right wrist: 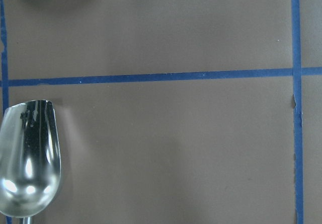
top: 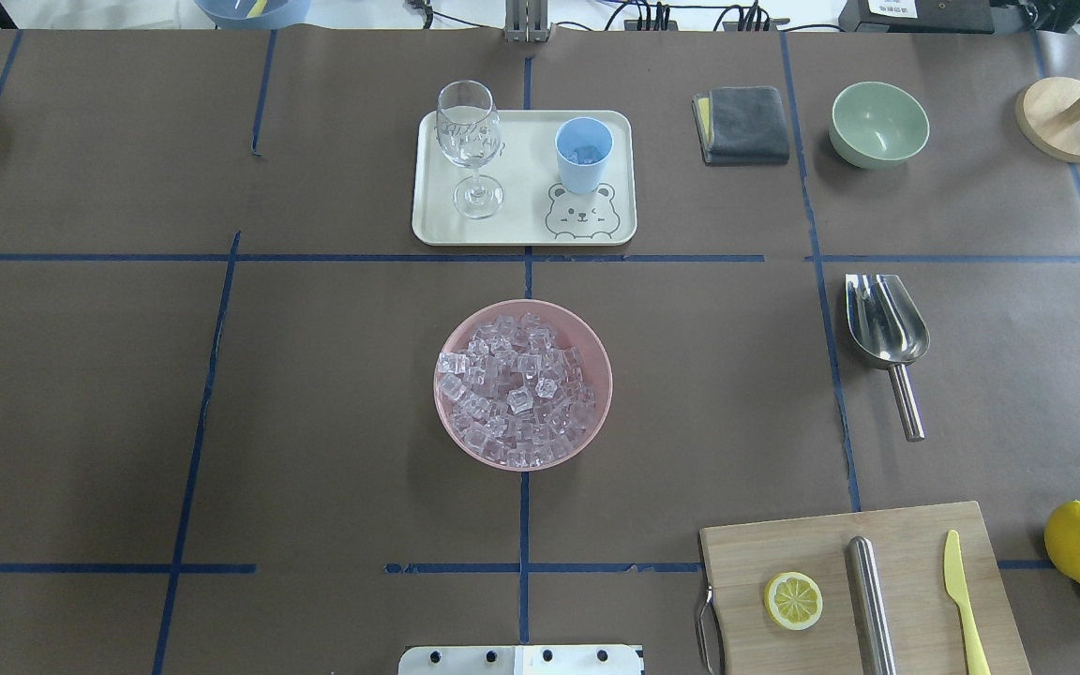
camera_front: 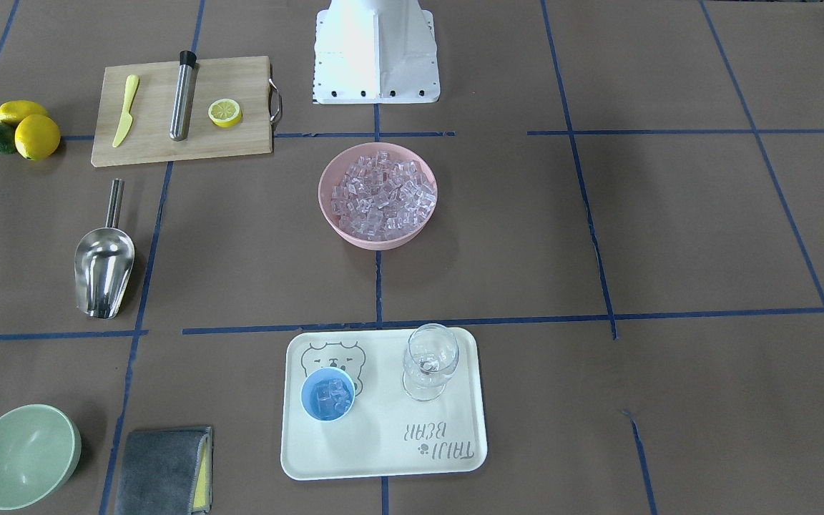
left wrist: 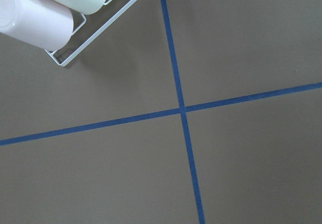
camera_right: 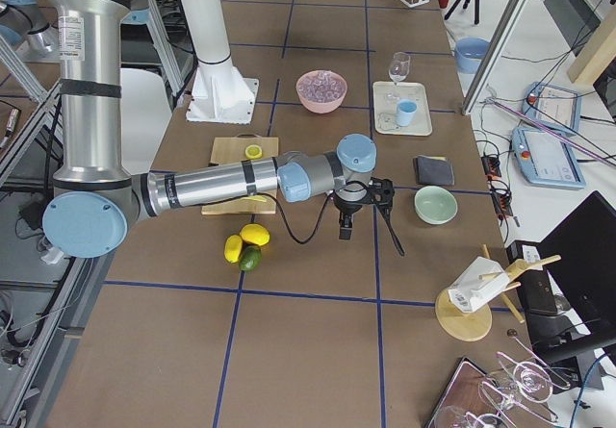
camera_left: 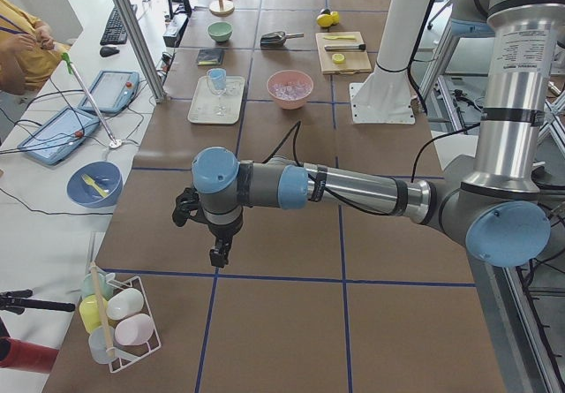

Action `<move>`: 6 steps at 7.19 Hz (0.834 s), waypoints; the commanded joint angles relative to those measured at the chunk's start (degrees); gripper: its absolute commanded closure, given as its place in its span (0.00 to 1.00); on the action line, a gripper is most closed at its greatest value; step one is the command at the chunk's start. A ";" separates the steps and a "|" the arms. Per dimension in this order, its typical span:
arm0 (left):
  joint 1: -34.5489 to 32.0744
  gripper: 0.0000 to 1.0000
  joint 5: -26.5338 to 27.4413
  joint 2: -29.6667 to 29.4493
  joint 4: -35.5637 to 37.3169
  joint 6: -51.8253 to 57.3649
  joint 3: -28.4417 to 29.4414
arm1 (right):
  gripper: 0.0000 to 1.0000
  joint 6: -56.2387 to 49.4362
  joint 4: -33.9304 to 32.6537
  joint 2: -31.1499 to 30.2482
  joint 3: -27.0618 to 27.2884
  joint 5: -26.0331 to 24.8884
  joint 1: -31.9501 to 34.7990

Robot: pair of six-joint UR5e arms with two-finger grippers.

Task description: Put ice in cup with scoop

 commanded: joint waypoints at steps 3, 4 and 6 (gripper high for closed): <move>0.66 0.00 -0.32 0.22 0.08 0.07 1.40 | 0.00 -2.06 -0.11 -0.70 -0.57 0.09 1.92; 1.01 0.00 -0.32 0.13 -0.09 0.07 2.27 | 0.00 -2.32 -0.64 -0.96 -0.75 0.44 4.45; 1.10 0.00 0.03 -0.31 -0.01 0.07 3.32 | 0.00 -6.96 -0.99 -1.58 -1.44 0.01 6.67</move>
